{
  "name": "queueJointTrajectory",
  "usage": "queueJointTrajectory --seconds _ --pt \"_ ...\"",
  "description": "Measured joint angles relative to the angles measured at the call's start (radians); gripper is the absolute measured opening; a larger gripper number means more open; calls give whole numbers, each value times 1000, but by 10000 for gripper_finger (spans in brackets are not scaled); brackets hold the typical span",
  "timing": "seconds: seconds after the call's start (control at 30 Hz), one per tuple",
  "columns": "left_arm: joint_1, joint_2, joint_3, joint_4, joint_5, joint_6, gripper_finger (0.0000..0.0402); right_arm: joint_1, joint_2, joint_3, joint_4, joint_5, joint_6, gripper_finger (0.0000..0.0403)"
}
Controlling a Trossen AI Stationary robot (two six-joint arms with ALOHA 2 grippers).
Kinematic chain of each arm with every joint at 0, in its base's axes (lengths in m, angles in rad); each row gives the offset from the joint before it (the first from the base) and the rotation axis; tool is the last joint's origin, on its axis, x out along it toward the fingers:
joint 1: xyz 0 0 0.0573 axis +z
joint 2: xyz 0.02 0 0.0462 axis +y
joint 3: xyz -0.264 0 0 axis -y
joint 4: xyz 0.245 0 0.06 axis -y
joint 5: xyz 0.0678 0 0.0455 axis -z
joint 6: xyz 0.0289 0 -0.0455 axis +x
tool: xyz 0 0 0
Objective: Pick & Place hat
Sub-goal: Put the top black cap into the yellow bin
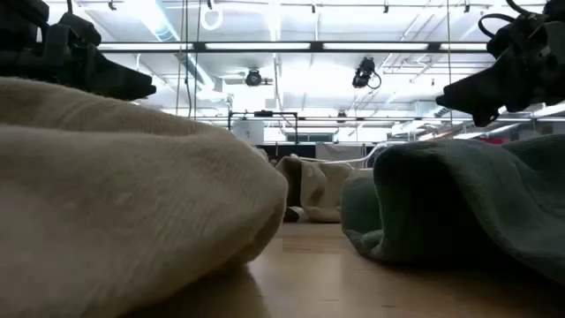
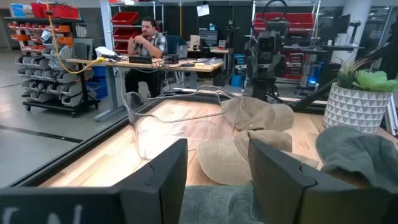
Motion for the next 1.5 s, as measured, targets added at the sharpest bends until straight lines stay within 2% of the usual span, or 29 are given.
queueJointTrajectory --seconds 0.27,0.43,0.57,0.77,0.93,1.0,1.1,1.33,1.5 --pt "0 0 0 1 0 0 174 -23 0 0 89 1 -74 146" --pt "2 0 0 90 -23 29 174 -44 0 0 239 1 -119 146" --pt "2 0 0 95 -33 43 174 -48 0 0 366 0 -199 146" --pt "2 0 0 118 -94 -137 174 -48 4 32 401 -3 -222 146" --pt "2 1 23 113 -60 -190 174 -48 62 120 393 -76 -245 146" --pt "1 21 80 127 -19 -186 174 -48 125 190 367 -78 -257 146" --pt "2 89 180 105 -16 -155 174 -48 264 304 279 -78 -276 146" --pt "2 414 452 -98 -15 -87 174 -48 671 569 123 -78 -322 146" --pt "2 637 572 -185 -15 -83 174 -50 885 712 -64 -71 -318 146"
